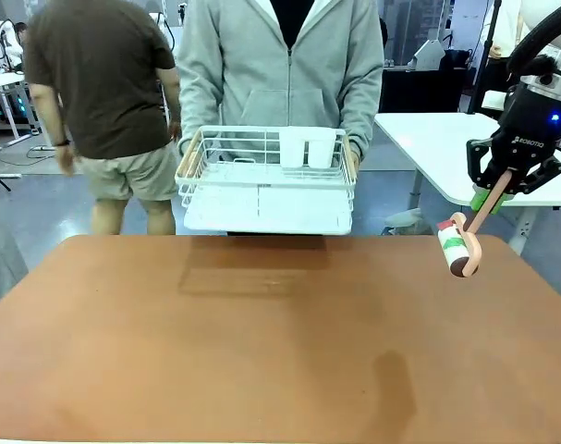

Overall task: Clean the table.
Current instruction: Place the Lint Roller down when the Dish drying rack is positioned in the middle of the table.

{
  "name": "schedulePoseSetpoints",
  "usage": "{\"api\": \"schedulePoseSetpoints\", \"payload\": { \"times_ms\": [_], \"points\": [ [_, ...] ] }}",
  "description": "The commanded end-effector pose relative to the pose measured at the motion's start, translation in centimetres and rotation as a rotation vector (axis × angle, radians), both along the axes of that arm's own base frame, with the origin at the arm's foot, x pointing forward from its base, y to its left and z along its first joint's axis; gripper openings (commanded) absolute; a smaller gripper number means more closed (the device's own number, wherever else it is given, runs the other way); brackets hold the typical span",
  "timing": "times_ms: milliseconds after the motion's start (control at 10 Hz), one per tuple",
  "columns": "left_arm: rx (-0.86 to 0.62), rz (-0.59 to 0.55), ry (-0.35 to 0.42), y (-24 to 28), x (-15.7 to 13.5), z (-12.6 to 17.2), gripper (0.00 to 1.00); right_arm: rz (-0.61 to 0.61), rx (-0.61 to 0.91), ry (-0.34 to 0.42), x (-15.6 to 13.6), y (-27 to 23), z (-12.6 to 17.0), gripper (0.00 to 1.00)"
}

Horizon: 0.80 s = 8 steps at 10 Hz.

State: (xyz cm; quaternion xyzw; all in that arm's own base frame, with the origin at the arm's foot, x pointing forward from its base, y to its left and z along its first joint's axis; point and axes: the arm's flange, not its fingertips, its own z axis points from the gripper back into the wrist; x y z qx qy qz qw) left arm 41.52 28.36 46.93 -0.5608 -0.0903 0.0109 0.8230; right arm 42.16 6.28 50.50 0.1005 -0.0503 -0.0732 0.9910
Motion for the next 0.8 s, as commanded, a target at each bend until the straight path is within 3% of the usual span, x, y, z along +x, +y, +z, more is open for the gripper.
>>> {"api": "schedulePoseSetpoints", "payload": {
  "times_ms": [0, 700],
  "points": [
    [-0.005, -0.004, -0.001, 0.09, -0.3, 0.18, 1.0, 0.001, -0.005, -0.009, -0.16, 0.15, 0.34, 0.21],
    [-0.005, -0.004, -0.001, 0.09, -0.3, 0.18, 1.0, 0.001, -0.005, -0.009, -0.16, 0.15, 0.34, 0.21]
  ]
}}
